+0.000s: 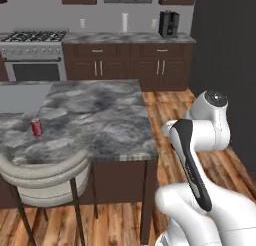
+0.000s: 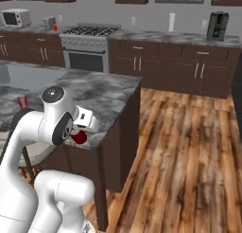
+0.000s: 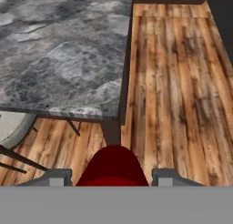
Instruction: Four empty soda cans are scattered around the kitchen. Gather all the cans and cluster them next to the stove for recycling.
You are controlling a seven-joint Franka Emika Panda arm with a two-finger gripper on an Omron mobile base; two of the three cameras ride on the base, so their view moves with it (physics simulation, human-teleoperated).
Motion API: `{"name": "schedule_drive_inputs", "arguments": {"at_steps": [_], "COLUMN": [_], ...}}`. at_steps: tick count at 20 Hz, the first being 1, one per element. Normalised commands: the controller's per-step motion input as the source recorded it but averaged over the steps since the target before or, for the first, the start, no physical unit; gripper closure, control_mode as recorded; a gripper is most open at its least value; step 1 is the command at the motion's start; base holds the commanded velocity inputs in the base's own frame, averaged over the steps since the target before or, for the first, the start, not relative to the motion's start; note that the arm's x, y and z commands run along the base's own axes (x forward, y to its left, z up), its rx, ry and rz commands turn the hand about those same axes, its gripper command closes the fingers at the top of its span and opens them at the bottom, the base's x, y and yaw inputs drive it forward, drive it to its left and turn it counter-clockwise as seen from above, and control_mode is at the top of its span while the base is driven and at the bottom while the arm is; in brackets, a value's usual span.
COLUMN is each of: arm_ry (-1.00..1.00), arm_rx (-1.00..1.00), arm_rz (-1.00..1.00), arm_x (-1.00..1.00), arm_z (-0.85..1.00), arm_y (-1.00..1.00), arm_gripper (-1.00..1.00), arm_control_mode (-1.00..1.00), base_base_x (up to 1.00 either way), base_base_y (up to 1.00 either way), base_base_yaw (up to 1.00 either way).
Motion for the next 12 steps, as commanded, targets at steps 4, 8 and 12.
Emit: {"name": "schedule_drive_inputs", "arguments": {"at_steps": [4, 8, 12], "arm_ry": [0.0, 0.0, 0.0], "arm_rx": [0.0, 0.0, 0.0], "arm_rz": [0.0, 0.0, 0.0], "arm_x": [0.0, 0.0, 0.0], "arm_z": [0.0, 0.0, 0.0], "arm_y": [0.0, 0.0, 0.0], "arm_gripper": [1.0, 1.0, 1.0], "arm_control_mode": [1.0, 1.0, 1.0], "base_base_x": [0.28, 0.72, 1.0], "base_base_y": [-1.0, -1.0, -1.0], "base_base_yaw": [0.13, 0.12, 0.11]}}
